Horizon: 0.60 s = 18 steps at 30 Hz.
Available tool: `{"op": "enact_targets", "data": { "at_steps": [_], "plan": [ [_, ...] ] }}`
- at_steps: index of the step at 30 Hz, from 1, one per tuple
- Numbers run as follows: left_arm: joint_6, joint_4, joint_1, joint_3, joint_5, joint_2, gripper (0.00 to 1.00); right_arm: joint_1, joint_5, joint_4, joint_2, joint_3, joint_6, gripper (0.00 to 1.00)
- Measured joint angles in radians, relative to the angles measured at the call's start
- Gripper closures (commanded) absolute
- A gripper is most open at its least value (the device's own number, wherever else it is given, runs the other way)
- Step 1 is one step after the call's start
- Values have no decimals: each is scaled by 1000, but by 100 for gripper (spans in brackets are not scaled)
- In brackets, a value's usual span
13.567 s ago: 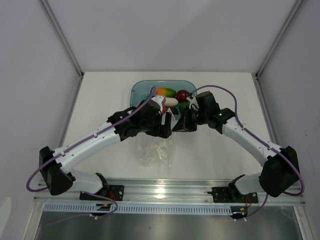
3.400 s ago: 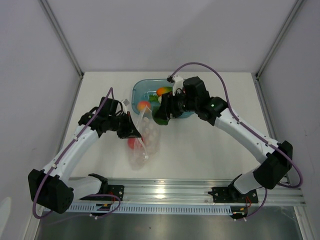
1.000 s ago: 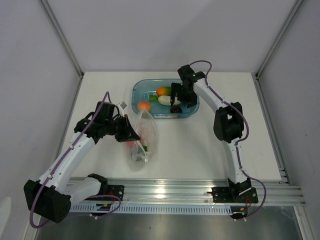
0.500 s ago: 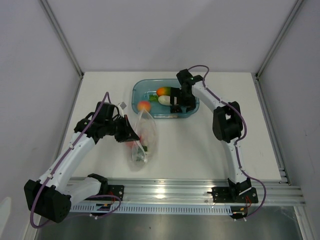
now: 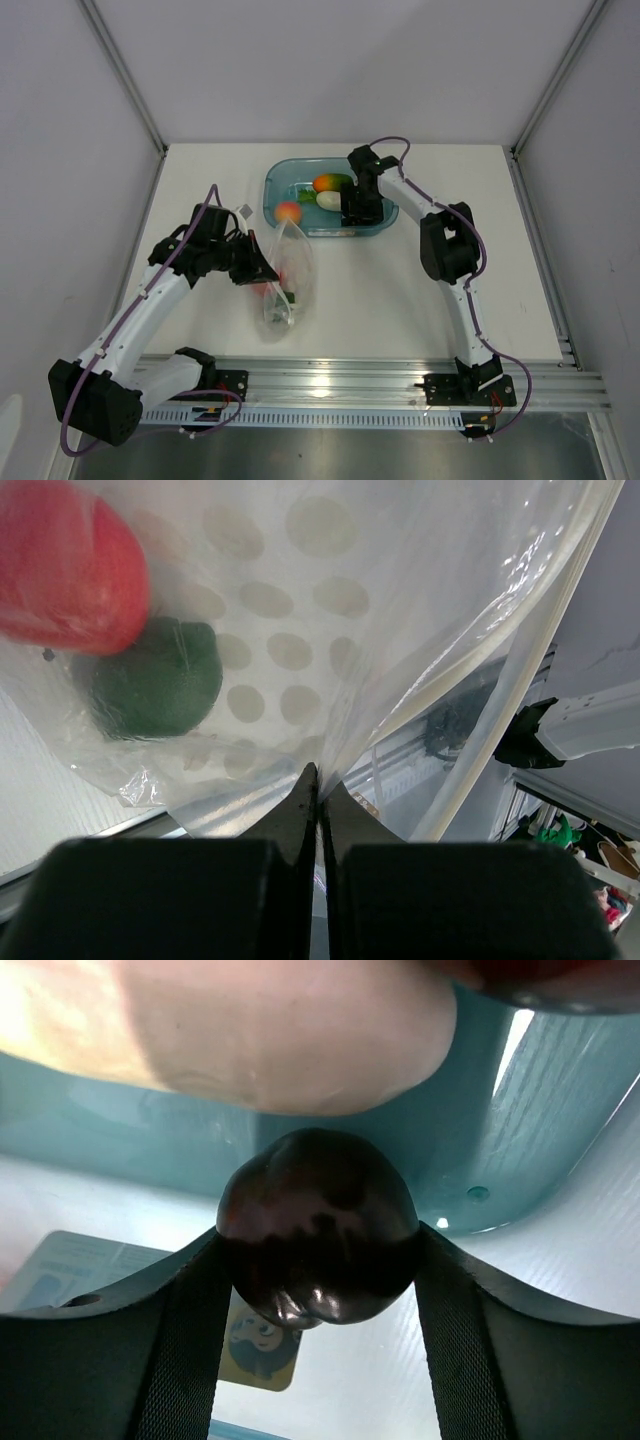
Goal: Place the food in the zip-top bag and seal the zipper
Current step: Pick up the fake fruit from the bin.
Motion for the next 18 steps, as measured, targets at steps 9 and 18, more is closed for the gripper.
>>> {"op": "enact_targets", "data": {
  "at_steps": [9, 18],
  "plan": [
    [-1, 1, 1, -6, 0, 0, 99, 0, -6, 12, 0, -1, -10, 100],
    [-6, 10, 1, -16, 0, 0, 99, 0, -38, 34, -91, -64, -28, 100]
  ]
}}
